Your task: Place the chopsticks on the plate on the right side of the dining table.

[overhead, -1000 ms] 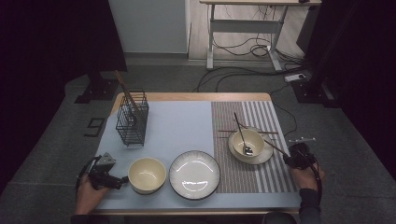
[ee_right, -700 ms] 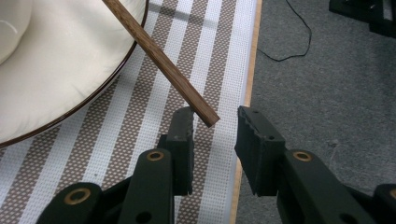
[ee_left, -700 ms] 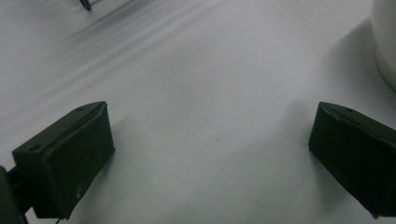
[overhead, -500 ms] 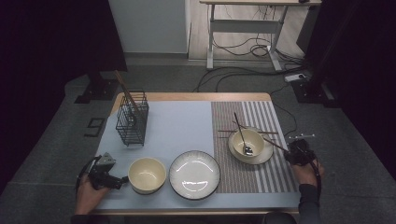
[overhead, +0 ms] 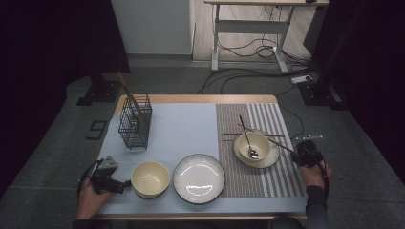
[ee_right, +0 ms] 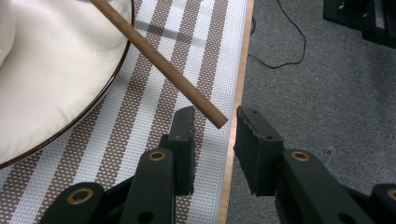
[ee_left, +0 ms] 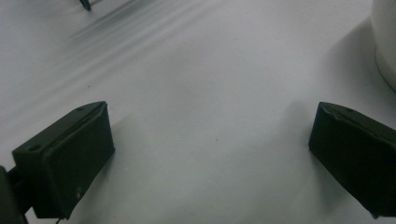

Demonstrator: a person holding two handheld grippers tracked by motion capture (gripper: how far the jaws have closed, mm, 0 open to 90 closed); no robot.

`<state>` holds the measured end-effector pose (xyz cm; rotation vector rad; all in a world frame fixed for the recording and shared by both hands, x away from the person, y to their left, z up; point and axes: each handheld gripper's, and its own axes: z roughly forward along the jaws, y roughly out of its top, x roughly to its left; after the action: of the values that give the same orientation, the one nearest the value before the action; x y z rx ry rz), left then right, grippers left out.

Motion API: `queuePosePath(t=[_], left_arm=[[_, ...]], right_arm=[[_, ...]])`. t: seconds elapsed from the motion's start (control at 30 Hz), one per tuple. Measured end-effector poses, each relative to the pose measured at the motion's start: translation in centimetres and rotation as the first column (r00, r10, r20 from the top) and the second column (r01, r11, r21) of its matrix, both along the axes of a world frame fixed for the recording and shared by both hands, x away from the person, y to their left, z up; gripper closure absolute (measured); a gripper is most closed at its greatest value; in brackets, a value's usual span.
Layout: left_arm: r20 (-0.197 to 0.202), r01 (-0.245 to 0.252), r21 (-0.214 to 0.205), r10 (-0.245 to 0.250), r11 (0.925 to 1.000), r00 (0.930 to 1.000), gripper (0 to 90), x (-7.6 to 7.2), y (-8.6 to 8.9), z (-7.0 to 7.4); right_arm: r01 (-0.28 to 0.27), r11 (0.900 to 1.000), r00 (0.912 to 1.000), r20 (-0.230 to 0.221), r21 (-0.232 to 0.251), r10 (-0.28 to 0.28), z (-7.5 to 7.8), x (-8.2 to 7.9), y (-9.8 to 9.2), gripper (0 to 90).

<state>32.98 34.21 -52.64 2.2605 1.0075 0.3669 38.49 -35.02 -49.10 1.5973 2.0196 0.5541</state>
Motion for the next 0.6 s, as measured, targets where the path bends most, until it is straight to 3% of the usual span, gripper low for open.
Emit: queuePosePath(t=[0.13,0.3,0.6], left_arm=[[0.0,0.001,0.001,-0.001,1.0,1.0,0.0,0.0,0.01,0.0],[0.0,0.0,0.0,0.0,1.0,1.0,0.0,0.0,0.0,0.0],[0.0,0.0,0.0,0.0,1.0,1.0,0.0,0.0,0.0,0.0]], right_arm=[[-0.005,1.0,1.0,0.002,-0.003,0.005,-0.01,0.04,0.07,65.9],[0.003,0.9998,1.0,-0.001,-0.022,-0.003,-0.12,0.13,0.03,57.5],[-0.006,0.9998,0.9999,-0.014,-0.019,0.006,-0.17,0.56,0.15,65.7]])
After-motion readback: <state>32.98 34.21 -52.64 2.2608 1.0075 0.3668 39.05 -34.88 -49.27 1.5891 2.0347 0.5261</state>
